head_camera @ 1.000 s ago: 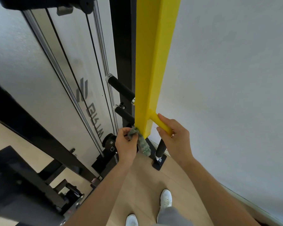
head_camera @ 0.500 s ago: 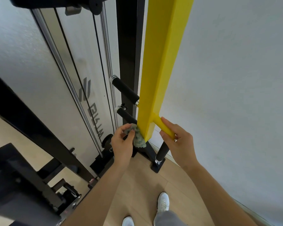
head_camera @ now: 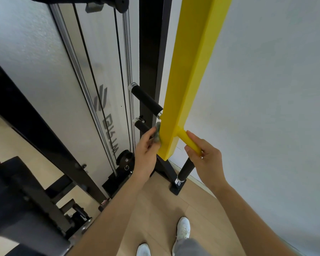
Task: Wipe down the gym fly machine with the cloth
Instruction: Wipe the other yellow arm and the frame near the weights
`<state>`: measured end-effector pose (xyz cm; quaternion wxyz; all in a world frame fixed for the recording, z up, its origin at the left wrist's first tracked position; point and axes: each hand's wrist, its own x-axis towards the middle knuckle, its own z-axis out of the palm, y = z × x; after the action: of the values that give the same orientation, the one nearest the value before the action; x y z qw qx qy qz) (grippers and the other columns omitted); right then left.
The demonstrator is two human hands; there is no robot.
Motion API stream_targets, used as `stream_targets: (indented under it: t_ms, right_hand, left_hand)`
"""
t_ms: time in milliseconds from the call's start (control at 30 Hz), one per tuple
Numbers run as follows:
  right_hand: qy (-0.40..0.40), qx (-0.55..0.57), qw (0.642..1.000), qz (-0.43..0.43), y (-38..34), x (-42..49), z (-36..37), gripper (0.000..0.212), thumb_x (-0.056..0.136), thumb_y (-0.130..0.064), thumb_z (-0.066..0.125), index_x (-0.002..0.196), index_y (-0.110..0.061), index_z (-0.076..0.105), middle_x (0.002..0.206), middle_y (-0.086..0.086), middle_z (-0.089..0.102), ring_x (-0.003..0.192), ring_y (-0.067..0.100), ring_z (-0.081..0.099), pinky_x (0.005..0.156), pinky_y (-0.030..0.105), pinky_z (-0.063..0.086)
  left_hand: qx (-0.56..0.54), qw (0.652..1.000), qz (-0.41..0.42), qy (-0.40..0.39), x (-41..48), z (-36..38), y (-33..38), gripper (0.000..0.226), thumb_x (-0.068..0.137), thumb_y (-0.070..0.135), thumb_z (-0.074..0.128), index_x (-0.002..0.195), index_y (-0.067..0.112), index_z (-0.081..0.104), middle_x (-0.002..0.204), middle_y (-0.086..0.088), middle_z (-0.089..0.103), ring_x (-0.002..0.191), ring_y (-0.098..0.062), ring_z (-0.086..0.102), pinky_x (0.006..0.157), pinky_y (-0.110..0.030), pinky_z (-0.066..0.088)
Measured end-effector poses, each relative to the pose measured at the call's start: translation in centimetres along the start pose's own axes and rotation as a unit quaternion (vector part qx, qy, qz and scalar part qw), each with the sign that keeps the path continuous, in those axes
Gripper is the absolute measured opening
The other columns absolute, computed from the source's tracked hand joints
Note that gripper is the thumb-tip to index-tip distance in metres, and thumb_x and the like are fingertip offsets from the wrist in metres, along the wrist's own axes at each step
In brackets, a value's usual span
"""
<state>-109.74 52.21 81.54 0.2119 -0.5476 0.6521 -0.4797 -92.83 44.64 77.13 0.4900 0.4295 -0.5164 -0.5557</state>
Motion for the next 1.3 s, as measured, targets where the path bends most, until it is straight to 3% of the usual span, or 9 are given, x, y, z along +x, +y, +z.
stream_targets:
  t_ms: [167, 300, 433, 767, 933, 1100, 1300]
  right_hand:
    - [0.01, -0.005, 1.0, 0.003, -0.1, -0.2, 0.0, 0.042, 0.096, -0.015, 0.065, 0.137, -0.021, 0.061, 0.097, -0.007, 0.067, 0.088, -0.002, 0.058, 0.074, 0.006, 0.044]
    - [0.009, -0.004, 1.0, 0.005, -0.2, -0.2, 0.0, 0.042, 0.096, -0.014, 0.065, 0.138, -0.02, 0.06, 0.099, -0.006, 0.067, 0.091, -0.001, 0.058, 0.075, 0.006, 0.044]
    - [0.008, 0.003, 1.0, 0.002, -0.2, -0.1, 0.1, 0.042, 0.097, -0.013, 0.064, 0.137, -0.02, 0.06, 0.097, -0.004, 0.068, 0.088, 0.001, 0.058, 0.074, 0.006, 0.044]
    - [0.012, 0.014, 1.0, 0.001, -0.1, -0.1, 0.4, 0.041, 0.097, -0.012, 0.064, 0.138, -0.019, 0.061, 0.095, 0.001, 0.068, 0.083, 0.004, 0.057, 0.071, 0.008, 0.042]
    - [0.015, 0.013, 1.0, 0.007, 0.0, 0.0, 0.5, 0.041, 0.097, -0.012, 0.064, 0.137, -0.021, 0.061, 0.093, 0.0, 0.067, 0.082, 0.004, 0.057, 0.07, 0.009, 0.043]
    - [0.016, 0.017, 1.0, 0.007, -0.1, 0.2, 0.5, 0.041, 0.097, -0.012, 0.064, 0.137, -0.021, 0.061, 0.094, 0.001, 0.067, 0.079, 0.003, 0.057, 0.07, 0.009, 0.043]
    - [0.019, 0.018, 1.0, 0.002, 0.0, 0.1, 0.6, 0.04, 0.097, -0.012, 0.064, 0.137, -0.021, 0.061, 0.091, 0.0, 0.066, 0.076, 0.004, 0.055, 0.067, 0.009, 0.041]
  left_hand:
    - [-0.042, 0.991, -0.064, -0.107, 0.9, -2.6, 0.7, 0.049, 0.094, 0.008, 0.065, 0.13, 0.041, 0.06, 0.13, 0.012, 0.066, 0.123, -0.016, 0.063, 0.101, -0.038, 0.055]
    - [-0.047, 0.985, -0.06, -0.153, 2.7, -3.3, 2.9, 0.059, 0.074, 0.014, 0.066, 0.132, 0.028, 0.063, 0.13, 0.001, 0.067, 0.121, -0.025, 0.063, 0.102, -0.047, 0.052]
    - [-0.08, 0.977, -0.065, -0.187, 3.9, -3.7, 3.5, 0.058, 0.075, 0.013, 0.056, 0.131, 0.023, 0.065, 0.127, -0.004, 0.068, 0.12, -0.03, 0.063, 0.097, -0.043, 0.056]
    - [-0.164, 0.968, -0.136, -0.133, 3.5, -4.3, -0.4, 0.052, 0.089, 0.042, 0.051, 0.127, 0.012, 0.07, 0.128, -0.006, 0.068, 0.115, -0.027, 0.066, 0.087, -0.039, 0.057]
    - [-0.149, 0.974, -0.113, -0.128, 4.4, -3.7, 1.4, 0.064, 0.094, 0.05, 0.036, 0.128, 0.005, 0.066, 0.126, -0.009, 0.07, 0.111, -0.024, 0.068, 0.094, -0.045, 0.055]
    - [-0.147, 0.972, -0.117, -0.142, 5.4, -3.5, 2.8, 0.076, 0.095, 0.064, 0.025, 0.127, 0.011, 0.069, 0.126, -0.011, 0.07, 0.111, -0.024, 0.069, 0.099, -0.046, 0.054]
    - [-0.137, 0.971, -0.164, -0.11, 4.3, -3.5, 0.3, 0.072, 0.104, 0.057, 0.019, 0.13, 0.009, 0.066, 0.126, -0.009, 0.07, 0.119, -0.033, 0.064, 0.095, -0.044, 0.055]
